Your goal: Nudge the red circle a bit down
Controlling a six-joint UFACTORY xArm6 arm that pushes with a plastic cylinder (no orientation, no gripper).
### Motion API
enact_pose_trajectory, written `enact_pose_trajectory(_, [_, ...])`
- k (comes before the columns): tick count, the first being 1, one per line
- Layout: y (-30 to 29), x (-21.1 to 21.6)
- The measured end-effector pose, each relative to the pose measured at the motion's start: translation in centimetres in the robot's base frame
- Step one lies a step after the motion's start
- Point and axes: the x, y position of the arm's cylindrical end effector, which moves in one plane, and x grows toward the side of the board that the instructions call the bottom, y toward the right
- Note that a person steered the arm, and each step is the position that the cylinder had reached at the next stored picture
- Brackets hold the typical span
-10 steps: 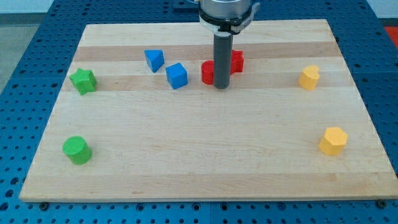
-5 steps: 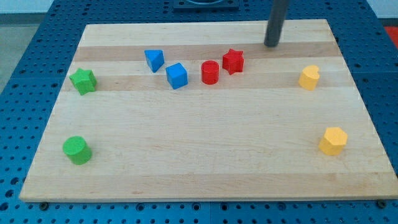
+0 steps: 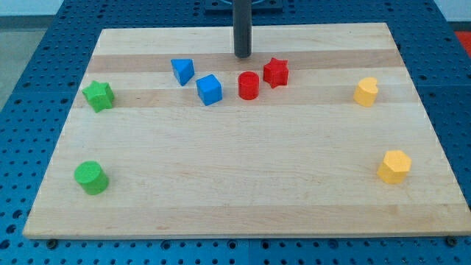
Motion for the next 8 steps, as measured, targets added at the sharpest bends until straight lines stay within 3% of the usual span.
enact_pose_trajectory(8, [0.8,5.3])
